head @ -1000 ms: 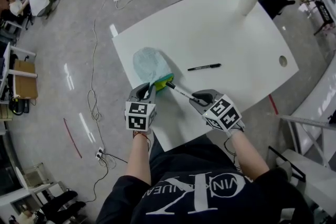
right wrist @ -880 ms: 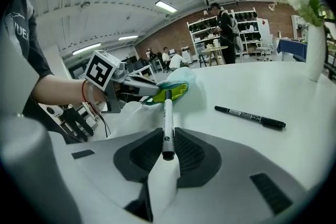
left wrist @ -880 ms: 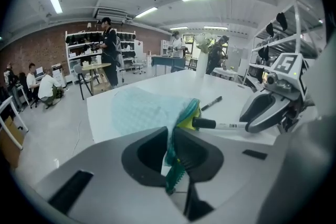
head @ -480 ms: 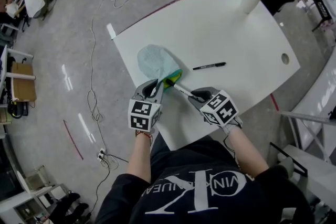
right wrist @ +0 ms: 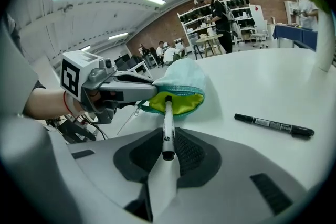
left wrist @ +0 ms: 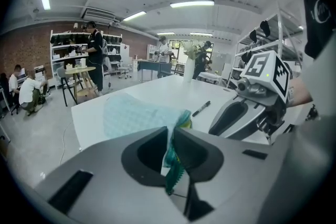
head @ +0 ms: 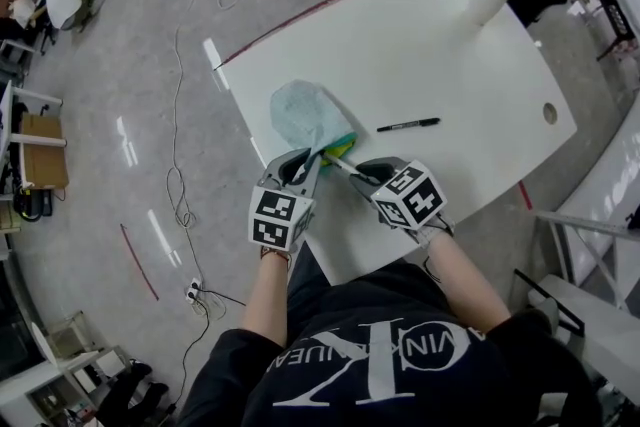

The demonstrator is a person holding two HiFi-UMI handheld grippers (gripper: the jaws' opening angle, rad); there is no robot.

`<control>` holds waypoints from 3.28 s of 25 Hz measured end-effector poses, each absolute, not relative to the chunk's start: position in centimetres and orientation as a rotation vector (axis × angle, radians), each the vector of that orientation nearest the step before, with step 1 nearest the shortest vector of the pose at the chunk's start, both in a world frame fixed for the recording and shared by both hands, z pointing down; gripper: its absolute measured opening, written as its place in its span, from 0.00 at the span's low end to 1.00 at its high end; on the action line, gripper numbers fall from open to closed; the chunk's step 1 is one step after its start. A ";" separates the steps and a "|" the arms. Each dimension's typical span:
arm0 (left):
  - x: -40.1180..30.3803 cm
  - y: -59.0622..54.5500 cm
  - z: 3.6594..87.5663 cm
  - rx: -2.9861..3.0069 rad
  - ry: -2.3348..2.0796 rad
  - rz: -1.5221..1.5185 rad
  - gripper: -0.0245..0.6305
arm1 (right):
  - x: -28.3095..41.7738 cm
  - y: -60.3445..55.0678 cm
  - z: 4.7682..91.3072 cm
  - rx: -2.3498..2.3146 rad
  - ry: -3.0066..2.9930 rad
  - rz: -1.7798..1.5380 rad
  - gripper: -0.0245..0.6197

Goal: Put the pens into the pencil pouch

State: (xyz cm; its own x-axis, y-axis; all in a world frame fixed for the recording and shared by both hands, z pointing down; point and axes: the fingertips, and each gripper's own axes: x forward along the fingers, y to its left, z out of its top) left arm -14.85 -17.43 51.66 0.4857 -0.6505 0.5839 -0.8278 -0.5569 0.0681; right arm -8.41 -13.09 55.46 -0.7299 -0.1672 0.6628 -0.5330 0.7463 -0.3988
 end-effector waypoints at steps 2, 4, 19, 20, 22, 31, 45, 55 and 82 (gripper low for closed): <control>-14.7 -17.5 51.7 2.401 -1.230 0.727 0.10 | -8.9 -13.6 55.4 0.532 -2.333 0.798 0.17; -14.5 -17.5 51.5 2.408 -1.219 0.724 0.10 | -9.3 -14.1 55.2 0.541 -2.341 0.813 0.17; -14.8 -17.8 50.8 2.390 -1.215 0.668 0.10 | -13.0 -16.3 53.9 0.610 -2.489 0.891 0.18; -14.9 -17.9 50.8 2.388 -1.218 0.664 0.09 | -13.0 -16.1 53.7 0.602 -2.505 0.887 0.20; -14.9 -17.9 50.7 2.387 -1.221 0.655 0.09 | -12.7 -15.6 53.4 0.574 -2.529 0.881 0.23; -15.0 -18.1 50.4 2.390 -1.223 0.647 0.09 | -10.4 -14.3 53.8 0.556 -2.498 0.762 0.26; -14.7 -18.0 50.0 2.429 -1.178 0.645 0.09 | -12.6 -15.7 53.5 0.602 -2.505 0.753 0.15; -14.1 -17.7 48.8 2.483 -1.109 0.581 0.07 | -13.6 -17.1 53.2 0.647 -2.512 0.774 0.15; -14.4 -18.3 50.8 2.432 -1.179 0.645 0.07 | -0.9 -18.5 54.9 0.933 -2.415 0.752 0.23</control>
